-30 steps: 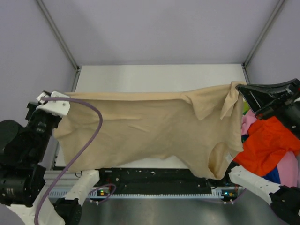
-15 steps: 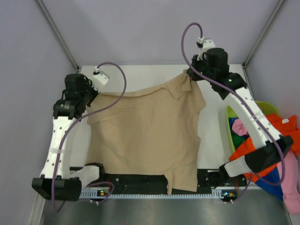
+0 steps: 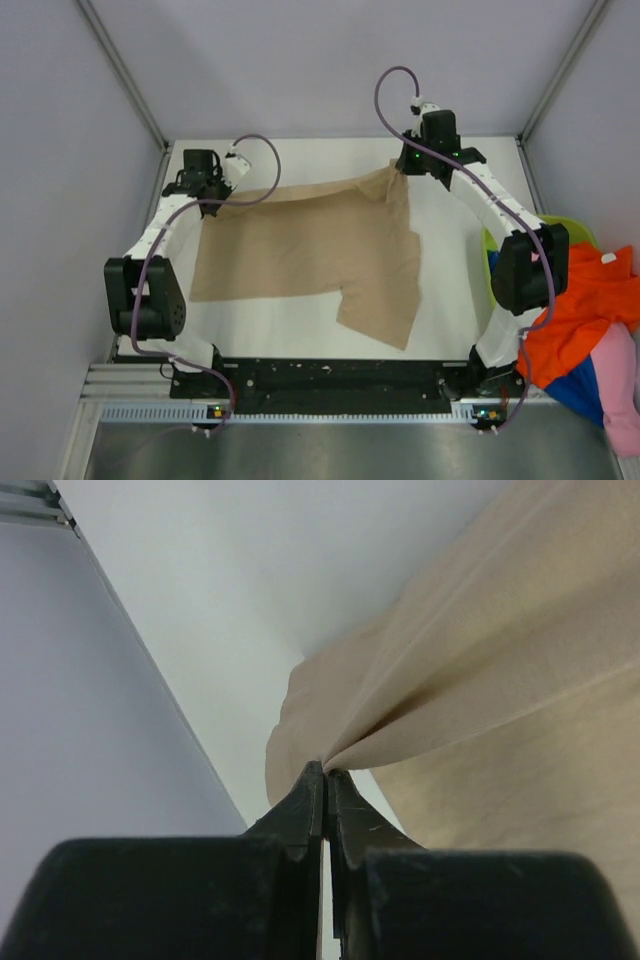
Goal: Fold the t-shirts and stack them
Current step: Flatten out the tshirt
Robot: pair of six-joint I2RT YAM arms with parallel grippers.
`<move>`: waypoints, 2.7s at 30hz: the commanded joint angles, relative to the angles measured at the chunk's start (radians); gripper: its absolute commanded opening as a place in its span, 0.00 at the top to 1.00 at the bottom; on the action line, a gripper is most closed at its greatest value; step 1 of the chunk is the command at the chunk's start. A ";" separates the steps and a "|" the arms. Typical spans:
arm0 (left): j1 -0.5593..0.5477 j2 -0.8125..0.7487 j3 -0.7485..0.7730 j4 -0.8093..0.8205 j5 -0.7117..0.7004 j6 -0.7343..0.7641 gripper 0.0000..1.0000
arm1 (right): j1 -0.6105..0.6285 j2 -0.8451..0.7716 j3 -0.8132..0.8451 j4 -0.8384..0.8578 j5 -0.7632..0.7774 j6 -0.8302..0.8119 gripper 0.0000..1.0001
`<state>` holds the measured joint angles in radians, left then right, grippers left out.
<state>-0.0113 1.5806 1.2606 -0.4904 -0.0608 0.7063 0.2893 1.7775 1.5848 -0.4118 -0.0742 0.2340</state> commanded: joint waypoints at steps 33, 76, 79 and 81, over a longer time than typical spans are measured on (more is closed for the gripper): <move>0.005 -0.468 0.235 -0.239 -0.076 -0.008 1.00 | 0.037 -0.775 -0.224 -0.039 -0.213 0.021 1.00; 0.004 0.352 0.424 -0.033 -0.062 0.033 1.00 | -0.044 0.264 0.096 0.245 -0.180 0.140 1.00; 0.005 0.418 0.431 -0.008 -0.069 0.073 1.00 | -0.050 0.310 0.110 0.251 -0.185 0.137 1.00; 0.004 0.441 0.428 0.009 -0.083 0.094 1.00 | -0.050 0.329 0.118 0.255 -0.190 0.131 1.00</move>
<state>-0.0109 2.0171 1.6318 -0.5732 -0.1032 0.7441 0.2478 2.1151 1.6135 -0.2466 -0.2260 0.3553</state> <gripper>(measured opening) 0.011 0.007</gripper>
